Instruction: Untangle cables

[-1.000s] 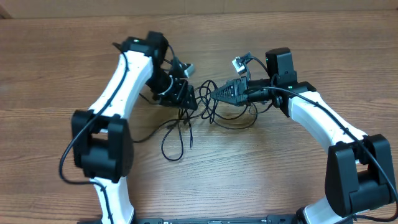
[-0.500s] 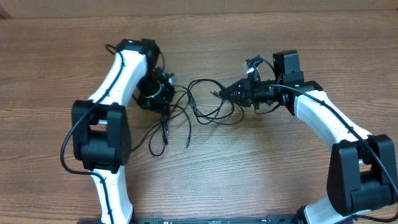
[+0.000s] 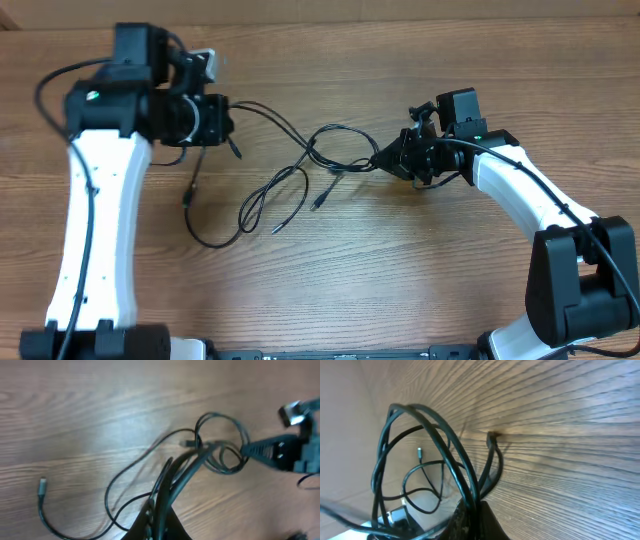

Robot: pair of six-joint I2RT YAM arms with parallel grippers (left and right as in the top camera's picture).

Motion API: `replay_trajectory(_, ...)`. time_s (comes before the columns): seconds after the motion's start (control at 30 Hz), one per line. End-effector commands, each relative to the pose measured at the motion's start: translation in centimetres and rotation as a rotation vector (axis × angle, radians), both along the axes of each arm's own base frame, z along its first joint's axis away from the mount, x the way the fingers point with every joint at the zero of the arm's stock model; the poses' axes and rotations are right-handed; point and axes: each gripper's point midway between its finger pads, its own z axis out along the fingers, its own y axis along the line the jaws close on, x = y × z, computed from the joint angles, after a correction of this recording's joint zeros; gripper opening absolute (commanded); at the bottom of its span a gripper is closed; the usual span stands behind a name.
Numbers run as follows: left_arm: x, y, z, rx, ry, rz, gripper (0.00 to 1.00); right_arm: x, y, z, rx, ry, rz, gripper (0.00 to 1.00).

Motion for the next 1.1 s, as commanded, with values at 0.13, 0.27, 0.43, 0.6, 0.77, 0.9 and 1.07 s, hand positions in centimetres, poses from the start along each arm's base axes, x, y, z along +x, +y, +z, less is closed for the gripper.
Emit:
replay_trajectory(0.13, -0.5, 6.9, 2.2, 0.007, -0.019, 0.345, 0.04, 0.0, 0.2, -1.0, -0.138, -0.039, -0.004, 0.04)
replay_trajectory(0.27, -1.0, 8.9, 1.6, 0.059, 0.010, 0.430, 0.04, -0.4, 0.6, -2.0, -0.238, -0.055, 0.000, 0.04)
replay_trajectory(0.43, -1.7, 9.6, -1.1, 0.099, 0.081, 0.462, 0.04, -1.1, 2.2, -2.0, -0.242, -0.064, 0.039, 0.04)
replay_trajectory(0.6, -1.9, 8.9, -4.2, 0.066, 0.136, 0.439, 0.24, -1.7, 4.1, -0.7, -0.121, -0.065, 0.097, 0.04)
replay_trajectory(0.77, -1.7, -0.4, 0.7, -0.365, -0.044, -0.077, 0.63, -2.4, 8.3, 4.6, 0.236, -0.051, 0.189, 0.04)
replay_trajectory(0.9, -2.9, -3.8, 1.5, -0.426, -0.053, -0.216, 0.65, -1.6, 9.0, 7.3, 0.388, 0.047, 0.128, 0.04)
replay_trajectory(1.07, -4.6, -6.7, -2.8, -0.058, -0.049, -0.435, 0.72, -0.4, 8.0, 8.5, 0.446, 0.071, 0.081, 0.04)
